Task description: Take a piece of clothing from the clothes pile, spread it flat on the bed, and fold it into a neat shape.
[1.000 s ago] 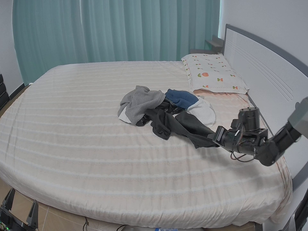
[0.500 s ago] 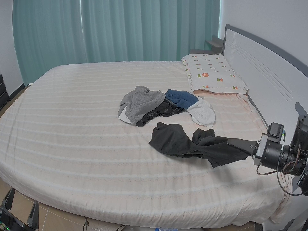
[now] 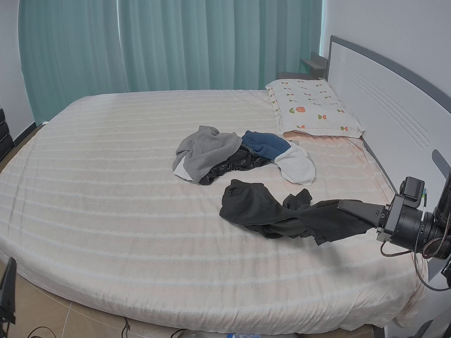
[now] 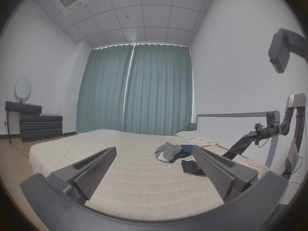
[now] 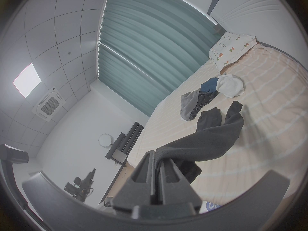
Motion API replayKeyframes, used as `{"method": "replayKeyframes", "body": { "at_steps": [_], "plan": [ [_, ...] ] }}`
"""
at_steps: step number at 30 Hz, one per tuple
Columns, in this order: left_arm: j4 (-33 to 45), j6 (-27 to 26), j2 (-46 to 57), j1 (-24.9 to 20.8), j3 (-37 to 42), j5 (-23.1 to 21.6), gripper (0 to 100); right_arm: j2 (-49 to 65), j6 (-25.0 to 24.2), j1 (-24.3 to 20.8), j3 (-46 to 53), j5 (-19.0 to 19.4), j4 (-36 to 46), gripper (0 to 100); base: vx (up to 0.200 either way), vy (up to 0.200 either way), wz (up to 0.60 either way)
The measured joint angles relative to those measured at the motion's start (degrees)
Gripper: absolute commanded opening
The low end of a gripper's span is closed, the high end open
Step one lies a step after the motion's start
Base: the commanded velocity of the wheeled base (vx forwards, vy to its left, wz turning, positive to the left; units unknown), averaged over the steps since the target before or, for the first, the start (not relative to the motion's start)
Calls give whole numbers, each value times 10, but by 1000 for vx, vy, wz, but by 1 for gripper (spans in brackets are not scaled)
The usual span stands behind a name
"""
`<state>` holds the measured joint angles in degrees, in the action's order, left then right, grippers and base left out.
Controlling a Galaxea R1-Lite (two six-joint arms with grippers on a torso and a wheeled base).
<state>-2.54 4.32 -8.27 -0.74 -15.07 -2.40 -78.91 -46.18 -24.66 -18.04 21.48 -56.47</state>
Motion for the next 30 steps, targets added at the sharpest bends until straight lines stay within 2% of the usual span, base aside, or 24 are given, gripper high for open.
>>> {"method": "replayKeyframes", "body": {
  "at_steps": [4,8,12,21,25,30],
  "plan": [
    [8,-25,-89,-6,-60,-13,100,-3,1,-9,0,-1,0,0,0,0,0],
    [3,-42,-187,-16,-75,-23,100,-7,1,-15,0,-2,0,0,0,0,0],
    [-34,-47,-298,-40,-78,-28,100,-11,1,-19,1,-3,0,0,0,0,0],
    [-202,-49,-553,-109,-89,-12,100,-15,2,-23,3,-7,0,0,0,0,0],
    [-277,-37,-666,-148,-100,17,100,-15,2,-24,4,-9,0,0,0,0,0],
    [-364,-4,-810,-223,-117,59,100,-16,2,-27,4,-12,-1,0,0,0,0]
  ]
}}
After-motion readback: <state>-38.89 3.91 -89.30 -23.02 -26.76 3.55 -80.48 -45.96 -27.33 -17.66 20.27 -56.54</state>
